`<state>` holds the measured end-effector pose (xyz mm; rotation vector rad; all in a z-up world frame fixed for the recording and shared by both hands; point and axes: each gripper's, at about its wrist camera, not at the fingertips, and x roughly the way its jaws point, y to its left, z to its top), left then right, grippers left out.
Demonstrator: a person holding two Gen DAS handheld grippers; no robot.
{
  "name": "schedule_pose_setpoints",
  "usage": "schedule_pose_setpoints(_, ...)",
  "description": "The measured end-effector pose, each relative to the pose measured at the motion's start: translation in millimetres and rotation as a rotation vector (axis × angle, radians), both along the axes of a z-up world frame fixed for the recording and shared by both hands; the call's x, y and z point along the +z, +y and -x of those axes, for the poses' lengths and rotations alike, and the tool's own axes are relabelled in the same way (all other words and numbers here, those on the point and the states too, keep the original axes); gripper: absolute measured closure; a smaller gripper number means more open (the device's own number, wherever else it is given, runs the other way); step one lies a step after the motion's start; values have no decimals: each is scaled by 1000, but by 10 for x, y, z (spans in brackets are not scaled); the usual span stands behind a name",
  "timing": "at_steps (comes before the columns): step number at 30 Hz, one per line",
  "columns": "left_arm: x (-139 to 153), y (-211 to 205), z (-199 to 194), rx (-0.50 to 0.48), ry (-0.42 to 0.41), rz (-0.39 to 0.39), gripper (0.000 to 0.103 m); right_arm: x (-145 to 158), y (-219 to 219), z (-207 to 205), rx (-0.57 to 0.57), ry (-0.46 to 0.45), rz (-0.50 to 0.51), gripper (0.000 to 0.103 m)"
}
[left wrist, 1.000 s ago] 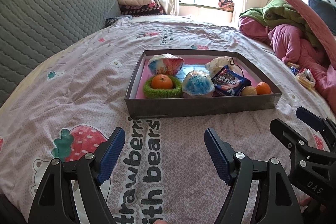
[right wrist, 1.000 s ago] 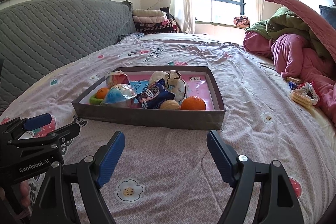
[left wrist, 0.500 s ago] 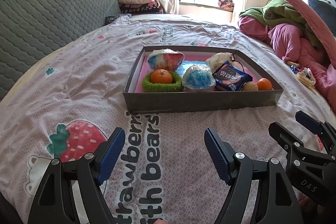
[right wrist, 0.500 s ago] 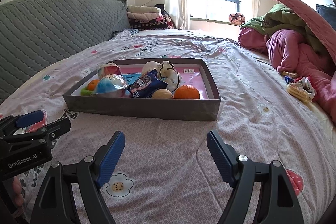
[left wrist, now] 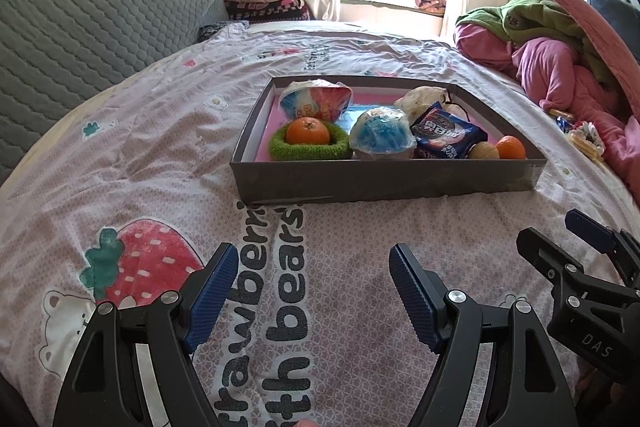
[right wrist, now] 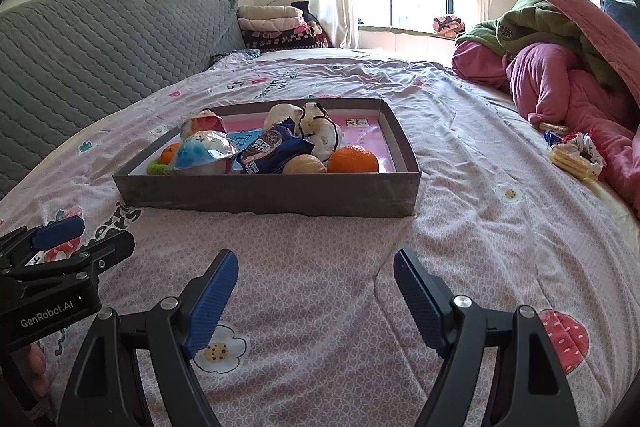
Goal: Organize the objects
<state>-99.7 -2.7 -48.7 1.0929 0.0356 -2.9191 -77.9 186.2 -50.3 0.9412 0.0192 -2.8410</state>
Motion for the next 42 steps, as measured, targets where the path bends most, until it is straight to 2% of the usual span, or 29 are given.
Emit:
schedule_pose_setpoints(12,-17,-2,16,-3,-1,2,24,-81,-4,28,0,-42,-12,23)
schedule_pose_setpoints(42,-73,-46,46,5,-20,-6,24,-126,-13,59,5,-68,-27,23)
